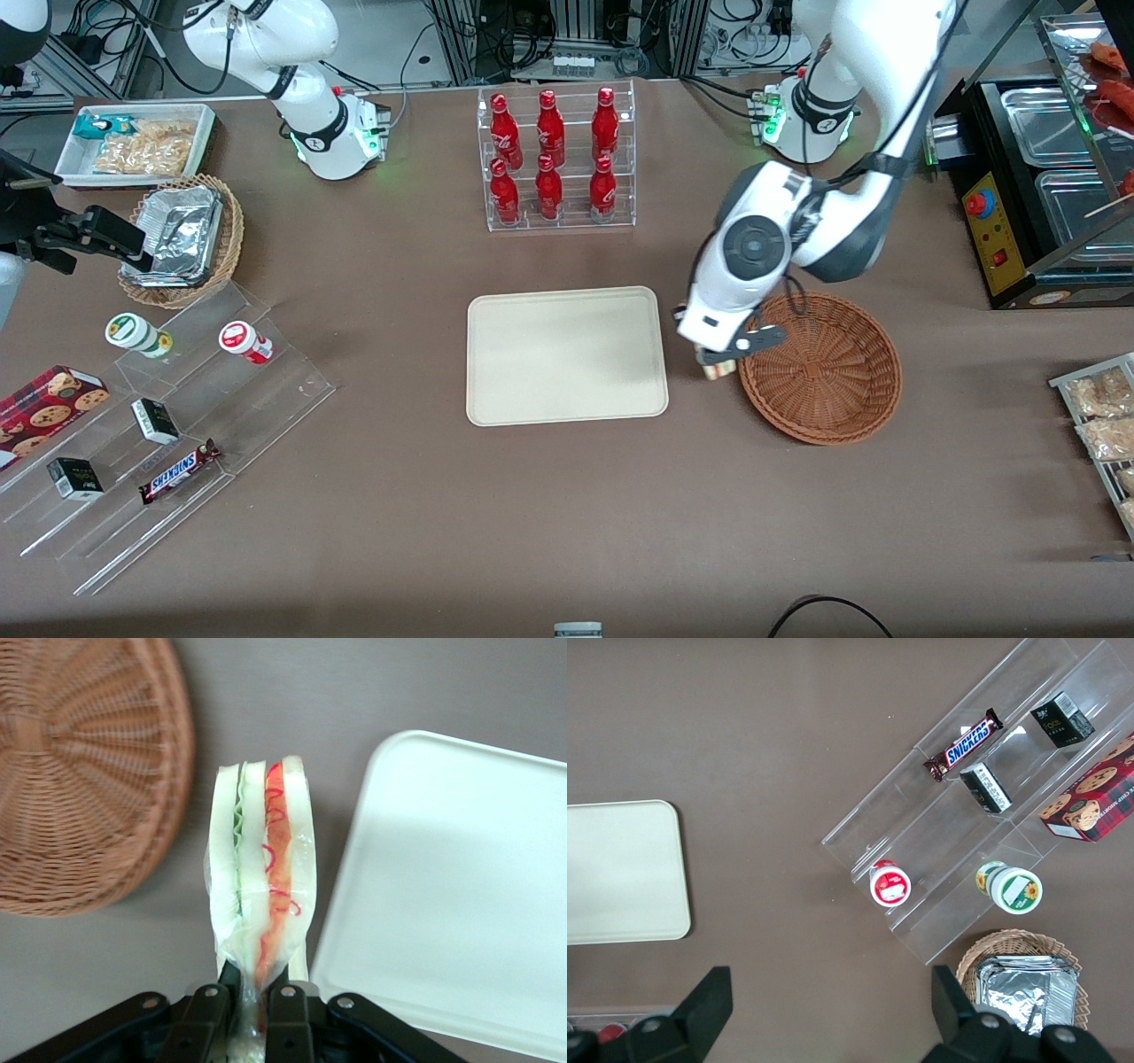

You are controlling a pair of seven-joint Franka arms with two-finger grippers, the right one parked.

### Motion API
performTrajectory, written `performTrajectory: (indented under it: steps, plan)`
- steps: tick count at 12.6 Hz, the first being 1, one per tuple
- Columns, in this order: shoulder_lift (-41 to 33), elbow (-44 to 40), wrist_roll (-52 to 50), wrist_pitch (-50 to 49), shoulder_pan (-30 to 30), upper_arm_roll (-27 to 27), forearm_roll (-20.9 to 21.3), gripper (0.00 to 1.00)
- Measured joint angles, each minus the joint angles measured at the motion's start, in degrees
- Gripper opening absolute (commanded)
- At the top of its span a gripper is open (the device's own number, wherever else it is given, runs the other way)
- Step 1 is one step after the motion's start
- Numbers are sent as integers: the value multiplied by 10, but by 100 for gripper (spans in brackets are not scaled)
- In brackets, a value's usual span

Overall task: Place sandwich from basket to tray
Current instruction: 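Lift the sandwich and carry it with the left gripper over the cream tray, then lower the sandwich onto the tray and open the left gripper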

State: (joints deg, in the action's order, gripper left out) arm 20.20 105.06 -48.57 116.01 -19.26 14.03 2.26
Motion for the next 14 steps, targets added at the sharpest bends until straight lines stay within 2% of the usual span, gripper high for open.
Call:
performTrajectory:
  steps: [8, 14]
  plan:
    - [158, -177, -58, 20, -112, 1, 0, 3]
    - [215, -209, -56, 84, -146, 1, 0, 4]
